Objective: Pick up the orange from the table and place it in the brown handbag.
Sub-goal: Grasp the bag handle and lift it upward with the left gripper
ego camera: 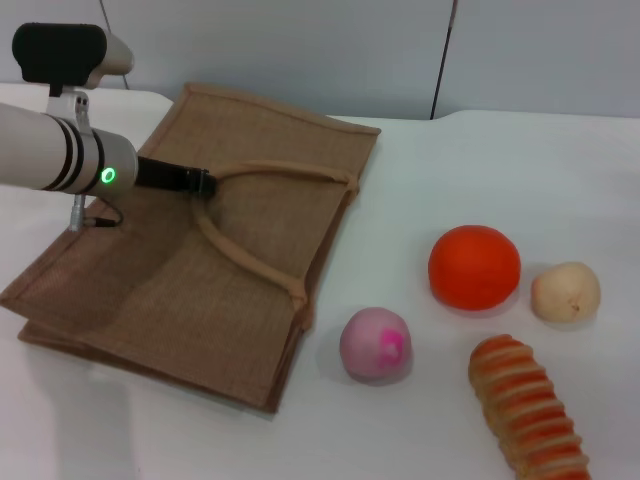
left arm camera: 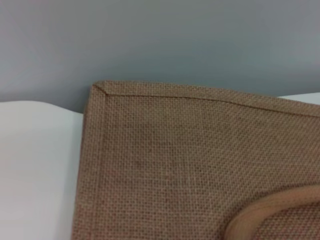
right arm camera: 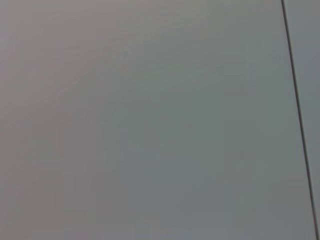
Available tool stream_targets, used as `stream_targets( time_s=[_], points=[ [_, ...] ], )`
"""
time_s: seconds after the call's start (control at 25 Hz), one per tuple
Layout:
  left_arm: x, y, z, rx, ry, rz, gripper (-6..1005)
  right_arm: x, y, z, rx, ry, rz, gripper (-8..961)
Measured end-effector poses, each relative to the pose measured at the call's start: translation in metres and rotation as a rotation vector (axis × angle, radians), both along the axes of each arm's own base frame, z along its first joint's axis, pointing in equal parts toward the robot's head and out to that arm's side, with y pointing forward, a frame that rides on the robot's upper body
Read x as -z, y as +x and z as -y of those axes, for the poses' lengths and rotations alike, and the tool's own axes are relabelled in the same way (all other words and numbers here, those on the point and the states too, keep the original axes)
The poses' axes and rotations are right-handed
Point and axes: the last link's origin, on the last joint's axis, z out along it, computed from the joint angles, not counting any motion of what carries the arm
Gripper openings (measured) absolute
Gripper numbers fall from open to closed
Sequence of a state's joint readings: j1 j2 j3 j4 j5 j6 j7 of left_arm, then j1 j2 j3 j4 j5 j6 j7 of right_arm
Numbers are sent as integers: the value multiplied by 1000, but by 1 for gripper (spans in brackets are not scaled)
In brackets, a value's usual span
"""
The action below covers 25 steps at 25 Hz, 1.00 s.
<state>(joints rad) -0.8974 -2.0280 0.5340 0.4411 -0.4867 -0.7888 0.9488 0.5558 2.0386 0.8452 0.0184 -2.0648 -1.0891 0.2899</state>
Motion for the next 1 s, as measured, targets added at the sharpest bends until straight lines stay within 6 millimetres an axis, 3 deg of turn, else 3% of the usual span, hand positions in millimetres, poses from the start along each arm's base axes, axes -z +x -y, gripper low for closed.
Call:
stream_targets(
  time_s=[0.4,0.64,1.0],
  points=[
    [0,0,2,-3,30,79,136,0,1,1,2,-2,1,835],
    [-10,-3,10,58,125,255,133,8,-5,1,-40,-56,30,832],
    [-52,-19,37,205,361,535,133,25,-34,0,-263,-240,75,828]
  ],
)
